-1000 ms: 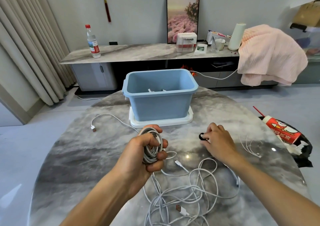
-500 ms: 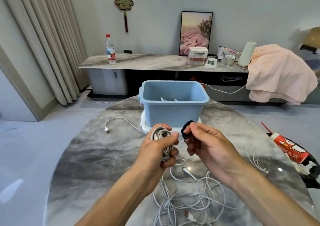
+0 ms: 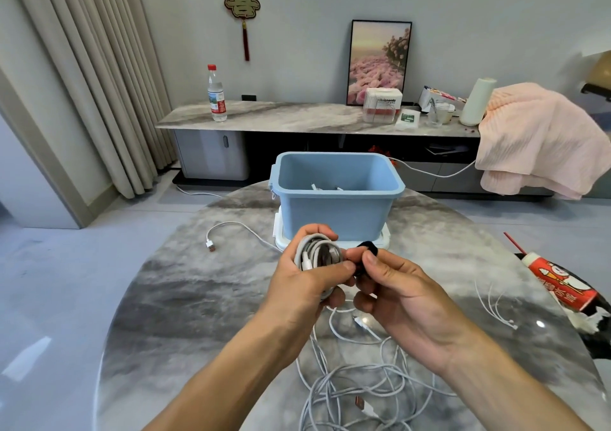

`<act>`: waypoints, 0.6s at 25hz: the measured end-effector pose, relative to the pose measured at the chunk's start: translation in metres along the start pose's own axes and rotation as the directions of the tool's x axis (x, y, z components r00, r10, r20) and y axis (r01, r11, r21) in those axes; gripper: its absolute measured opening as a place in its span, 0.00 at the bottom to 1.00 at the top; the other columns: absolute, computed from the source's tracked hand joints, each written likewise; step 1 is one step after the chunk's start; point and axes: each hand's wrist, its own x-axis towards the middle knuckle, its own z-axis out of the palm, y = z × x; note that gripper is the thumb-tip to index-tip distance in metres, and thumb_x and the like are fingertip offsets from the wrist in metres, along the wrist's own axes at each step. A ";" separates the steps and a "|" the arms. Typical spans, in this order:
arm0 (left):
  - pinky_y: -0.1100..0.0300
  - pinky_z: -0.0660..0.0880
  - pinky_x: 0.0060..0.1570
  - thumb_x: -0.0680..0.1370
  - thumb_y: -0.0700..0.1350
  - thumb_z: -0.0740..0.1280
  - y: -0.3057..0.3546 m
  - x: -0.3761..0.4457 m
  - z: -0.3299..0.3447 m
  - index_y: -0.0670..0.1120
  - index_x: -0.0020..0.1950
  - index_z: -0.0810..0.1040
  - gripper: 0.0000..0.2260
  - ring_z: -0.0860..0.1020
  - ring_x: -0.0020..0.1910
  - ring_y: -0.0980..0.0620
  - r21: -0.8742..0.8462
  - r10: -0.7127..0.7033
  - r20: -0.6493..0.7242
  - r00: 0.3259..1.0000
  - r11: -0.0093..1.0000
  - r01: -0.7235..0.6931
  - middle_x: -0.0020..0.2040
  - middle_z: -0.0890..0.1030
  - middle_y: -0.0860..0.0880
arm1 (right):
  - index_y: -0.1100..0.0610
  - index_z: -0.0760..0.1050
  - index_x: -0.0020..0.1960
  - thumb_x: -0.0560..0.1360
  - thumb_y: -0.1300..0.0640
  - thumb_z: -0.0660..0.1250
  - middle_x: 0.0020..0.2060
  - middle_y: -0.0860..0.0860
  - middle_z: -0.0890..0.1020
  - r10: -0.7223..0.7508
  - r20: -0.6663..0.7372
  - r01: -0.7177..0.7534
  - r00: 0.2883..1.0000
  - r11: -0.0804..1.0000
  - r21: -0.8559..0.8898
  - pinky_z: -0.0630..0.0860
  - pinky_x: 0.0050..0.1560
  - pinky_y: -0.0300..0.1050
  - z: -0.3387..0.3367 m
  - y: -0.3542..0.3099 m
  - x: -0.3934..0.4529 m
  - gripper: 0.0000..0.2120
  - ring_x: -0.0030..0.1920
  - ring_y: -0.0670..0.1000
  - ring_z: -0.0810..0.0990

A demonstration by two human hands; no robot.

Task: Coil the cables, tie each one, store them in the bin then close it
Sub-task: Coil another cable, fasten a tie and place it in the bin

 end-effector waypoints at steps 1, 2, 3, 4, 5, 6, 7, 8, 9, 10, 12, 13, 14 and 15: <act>0.61 0.70 0.27 0.64 0.34 0.70 -0.002 0.000 0.003 0.53 0.46 0.76 0.18 0.74 0.31 0.51 0.053 0.041 -0.016 0.999 0.998 -0.040 0.39 0.82 0.45 | 0.57 0.86 0.43 0.66 0.55 0.71 0.35 0.51 0.81 -0.004 -0.001 0.004 1.000 1.000 0.002 0.68 0.33 0.40 0.000 -0.001 0.000 0.09 0.32 0.45 0.75; 0.61 0.71 0.27 0.64 0.33 0.69 -0.003 -0.001 0.005 0.53 0.46 0.75 0.17 0.74 0.29 0.52 0.084 0.079 -0.023 0.997 0.993 -0.077 0.37 0.81 0.47 | 0.57 0.86 0.42 0.66 0.55 0.71 0.35 0.51 0.82 -0.010 0.000 0.010 1.000 1.000 0.000 0.68 0.34 0.40 0.000 -0.002 0.000 0.09 0.32 0.45 0.76; 0.60 0.71 0.28 0.64 0.33 0.69 -0.003 -0.001 0.006 0.51 0.47 0.75 0.17 0.74 0.29 0.52 0.088 0.111 -0.027 0.993 0.990 -0.108 0.35 0.80 0.48 | 0.57 0.86 0.42 0.67 0.56 0.70 0.35 0.51 0.82 -0.016 0.003 0.016 1.000 1.000 -0.010 0.68 0.35 0.41 -0.001 -0.003 0.000 0.08 0.32 0.46 0.77; 0.59 0.72 0.28 0.64 0.33 0.69 -0.003 -0.002 0.007 0.49 0.48 0.74 0.17 0.75 0.29 0.51 0.073 0.132 -0.030 0.991 0.989 -0.130 0.35 0.80 0.47 | 0.57 0.86 0.42 0.68 0.56 0.69 0.35 0.52 0.82 -0.019 0.003 0.019 1.000 1.000 -0.025 0.68 0.35 0.42 -0.001 -0.004 0.001 0.08 0.32 0.47 0.78; 0.59 0.72 0.29 0.65 0.33 0.69 -0.002 -0.002 0.006 0.48 0.48 0.74 0.17 0.75 0.30 0.50 0.053 0.143 -0.033 0.989 0.989 -0.141 0.35 0.80 0.46 | 0.57 0.86 0.43 0.69 0.57 0.69 0.35 0.51 0.81 -0.018 0.002 0.018 1.000 0.999 -0.039 0.69 0.36 0.42 -0.001 -0.004 0.002 0.08 0.32 0.47 0.77; 0.58 0.72 0.29 0.65 0.33 0.69 -0.001 -0.003 0.006 0.48 0.49 0.74 0.17 0.76 0.31 0.50 0.034 0.141 -0.034 0.989 0.990 -0.140 0.35 0.80 0.46 | 0.58 0.86 0.44 0.68 0.57 0.70 0.34 0.51 0.80 -0.013 0.001 0.013 1.000 0.999 -0.042 0.69 0.36 0.42 -0.002 -0.003 0.002 0.09 0.33 0.47 0.76; 0.58 0.71 0.30 0.65 0.32 0.69 -0.001 -0.004 0.006 0.47 0.49 0.74 0.17 0.77 0.31 0.49 0.009 0.128 -0.026 0.991 0.992 -0.127 0.35 0.81 0.45 | 0.59 0.86 0.46 0.68 0.57 0.71 0.34 0.51 0.79 -0.006 0.003 0.006 1.000 1.000 -0.031 0.69 0.35 0.42 -0.002 -0.002 0.003 0.10 0.32 0.47 0.74; 0.58 0.71 0.31 0.66 0.32 0.68 -0.002 -0.005 0.005 0.47 0.50 0.73 0.17 0.77 0.31 0.48 -0.031 0.103 -0.007 0.995 0.994 -0.103 0.36 0.81 0.44 | 0.60 0.86 0.47 0.67 0.57 0.71 0.33 0.51 0.78 0.001 0.008 -0.001 1.000 1.000 -0.007 0.69 0.34 0.41 -0.002 -0.001 0.003 0.11 0.31 0.47 0.72; 0.57 0.71 0.32 0.66 0.32 0.69 -0.003 -0.006 0.005 0.47 0.51 0.72 0.18 0.78 0.32 0.46 -0.090 0.077 0.031 0.997 0.993 -0.074 0.36 0.81 0.43 | 0.61 0.86 0.47 0.67 0.57 0.71 0.32 0.50 0.77 0.008 0.014 -0.008 1.000 1.000 0.025 0.68 0.32 0.40 -0.001 -0.001 0.003 0.12 0.29 0.46 0.69; 0.56 0.71 0.33 0.67 0.31 0.69 -0.003 -0.007 0.005 0.47 0.53 0.72 0.18 0.79 0.33 0.43 -0.153 0.059 0.078 0.995 0.987 -0.046 0.38 0.81 0.42 | 0.61 0.85 0.48 0.66 0.58 0.71 0.32 0.50 0.76 0.014 0.021 -0.015 1.000 0.998 0.056 0.67 0.29 0.39 0.000 -0.001 0.004 0.12 0.27 0.45 0.67; 0.54 0.72 0.36 0.69 0.30 0.69 -0.003 -0.008 0.004 0.48 0.54 0.72 0.19 0.79 0.40 0.40 -0.215 0.063 0.141 0.988 0.976 -0.032 0.42 0.82 0.40 | 0.62 0.85 0.46 0.67 0.58 0.71 0.31 0.49 0.75 0.026 0.044 -0.031 0.999 0.994 0.104 0.65 0.27 0.38 0.001 -0.006 0.003 0.11 0.24 0.43 0.64; 0.55 0.71 0.36 0.69 0.30 0.69 -0.003 -0.009 0.004 0.48 0.53 0.73 0.19 0.79 0.41 0.42 -0.208 0.076 0.145 0.986 0.977 -0.045 0.43 0.82 0.41 | 0.61 0.85 0.45 0.68 0.58 0.70 0.30 0.49 0.74 0.032 0.053 -0.038 0.998 0.993 0.115 0.65 0.26 0.38 0.000 -0.009 0.002 0.10 0.24 0.43 0.64; 0.57 0.72 0.36 0.68 0.30 0.69 -0.002 -0.009 0.004 0.49 0.52 0.73 0.19 0.78 0.39 0.45 -0.178 0.090 0.137 0.987 0.982 -0.064 0.43 0.82 0.43 | 0.61 0.84 0.43 0.71 0.58 0.68 0.30 0.49 0.74 0.043 0.057 -0.050 0.997 0.992 0.118 0.64 0.26 0.38 -0.001 -0.011 0.001 0.08 0.24 0.43 0.63; 0.59 0.71 0.34 0.67 0.29 0.68 -0.003 -0.009 0.005 0.50 0.51 0.74 0.20 0.78 0.38 0.49 -0.132 0.103 0.119 0.988 0.987 -0.087 0.42 0.82 0.45 | 0.61 0.83 0.42 0.73 0.58 0.66 0.30 0.49 0.73 0.058 0.058 -0.064 0.997 0.991 0.113 0.64 0.26 0.38 -0.001 -0.012 0.001 0.09 0.24 0.43 0.63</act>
